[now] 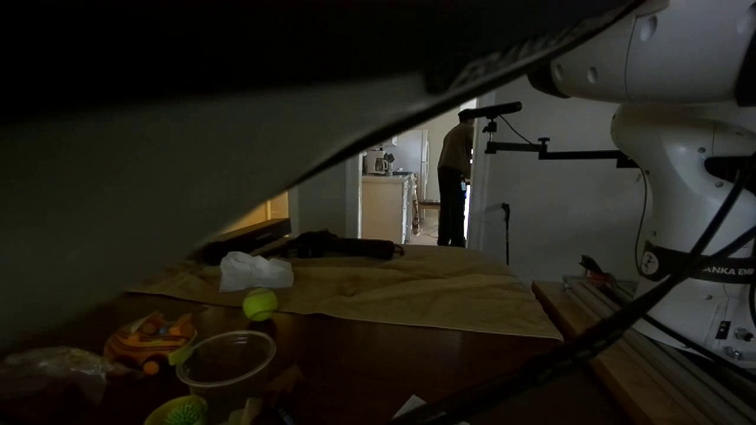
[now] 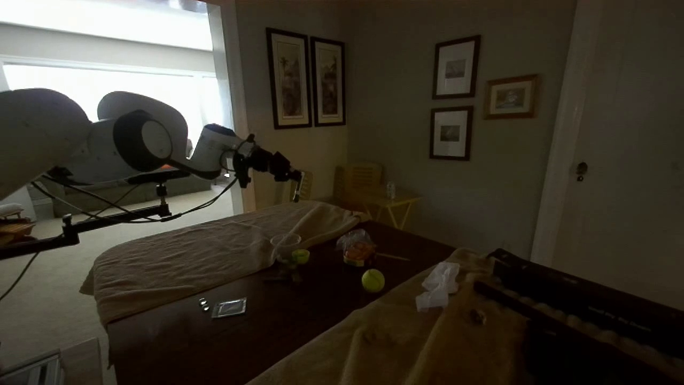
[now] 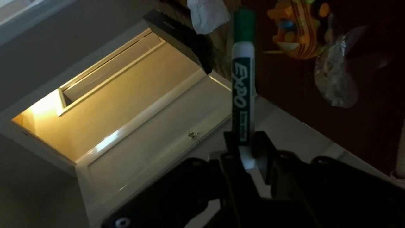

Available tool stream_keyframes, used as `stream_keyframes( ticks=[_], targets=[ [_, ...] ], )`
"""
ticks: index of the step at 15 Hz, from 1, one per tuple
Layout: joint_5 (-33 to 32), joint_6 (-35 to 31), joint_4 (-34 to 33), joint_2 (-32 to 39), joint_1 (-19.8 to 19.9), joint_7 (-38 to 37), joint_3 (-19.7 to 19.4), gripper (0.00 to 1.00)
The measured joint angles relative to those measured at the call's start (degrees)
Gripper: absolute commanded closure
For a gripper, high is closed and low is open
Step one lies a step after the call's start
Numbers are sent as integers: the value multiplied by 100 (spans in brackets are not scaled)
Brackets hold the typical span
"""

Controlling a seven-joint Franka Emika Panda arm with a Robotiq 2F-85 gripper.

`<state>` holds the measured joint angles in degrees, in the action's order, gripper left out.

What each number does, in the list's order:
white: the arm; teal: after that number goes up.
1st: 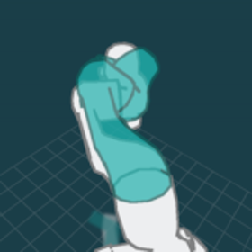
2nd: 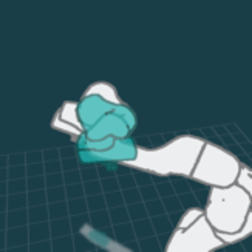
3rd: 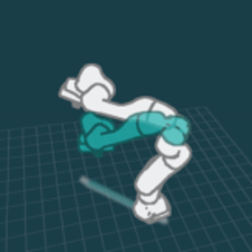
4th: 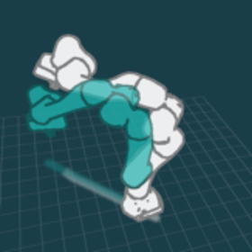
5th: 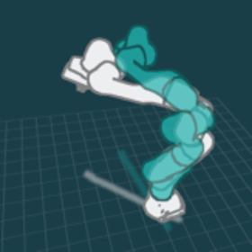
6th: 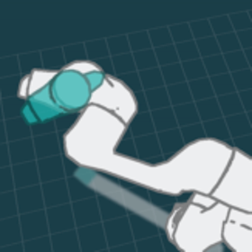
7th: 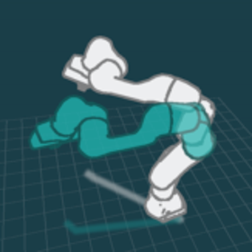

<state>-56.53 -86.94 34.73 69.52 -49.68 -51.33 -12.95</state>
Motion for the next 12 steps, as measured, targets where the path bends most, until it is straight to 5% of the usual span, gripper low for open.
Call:
stream_keyframes(
  ticks=[12],
  targets=[
    [221,-40,-380,624,129,-265,482,95]
  ],
)
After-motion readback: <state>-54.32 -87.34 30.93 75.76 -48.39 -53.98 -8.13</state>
